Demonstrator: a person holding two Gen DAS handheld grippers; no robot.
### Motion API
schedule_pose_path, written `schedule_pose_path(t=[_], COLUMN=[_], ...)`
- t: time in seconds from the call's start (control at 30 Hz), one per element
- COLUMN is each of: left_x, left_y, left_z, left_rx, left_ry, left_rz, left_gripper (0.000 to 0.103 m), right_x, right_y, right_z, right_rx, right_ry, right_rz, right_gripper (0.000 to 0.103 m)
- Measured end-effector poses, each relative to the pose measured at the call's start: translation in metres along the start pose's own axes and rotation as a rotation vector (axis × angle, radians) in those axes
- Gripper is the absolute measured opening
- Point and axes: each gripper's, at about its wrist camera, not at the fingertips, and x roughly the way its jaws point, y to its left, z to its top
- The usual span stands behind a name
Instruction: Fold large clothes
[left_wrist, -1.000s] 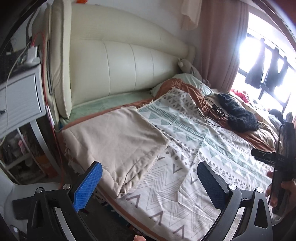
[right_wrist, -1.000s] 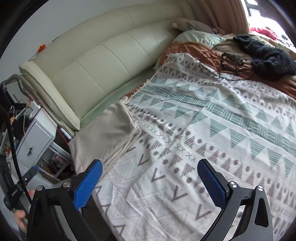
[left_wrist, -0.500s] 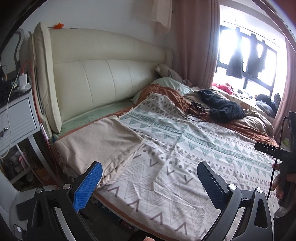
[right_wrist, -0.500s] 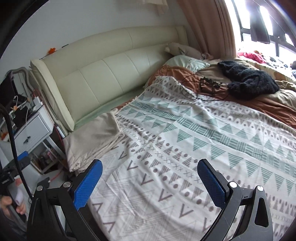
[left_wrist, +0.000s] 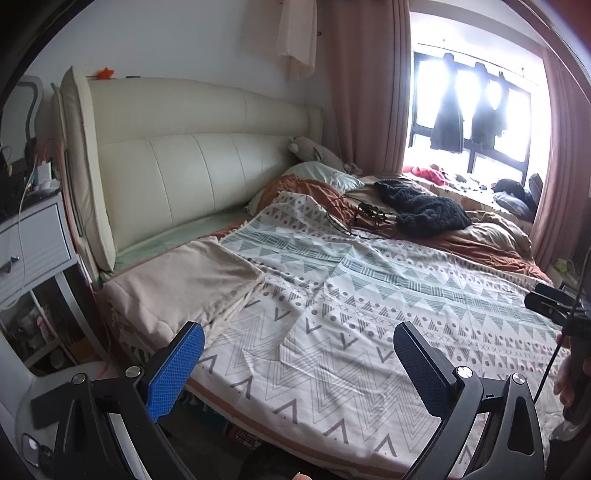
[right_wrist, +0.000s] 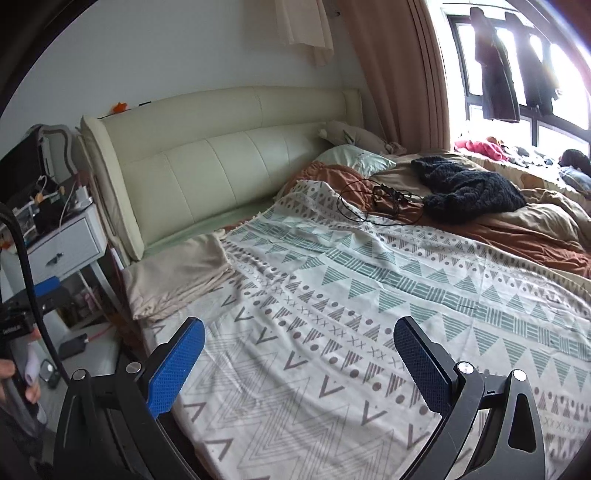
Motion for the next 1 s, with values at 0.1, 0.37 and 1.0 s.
schedule_pose_path(t=[0.1, 0.37, 1.0], left_x=[-0.003, -0.013, -0.02], left_y=[-0.004, -0.016, -0.012], left_z=[-0.008, -0.021, -0.03], left_rx=[0.003, 0.017, 0.029], left_ry=[0.005, -0.014, -0.011], left_rz=[0.001, -0.02, -0.025], left_gripper=[0.102, 0.102, 0.102], right_x=[-0.015, -0.043, -0.058], right_y=[0.004, -0.005, 0.005], right_z=[-0.017, -0.063, -0.081], right_rx=[0.007, 0.104, 0.128], right_ry=[-0.001, 0.009, 0.002], right_rz=[-0.002, -0.045, -0.078], right_gripper=[0.102, 0.102, 0.102])
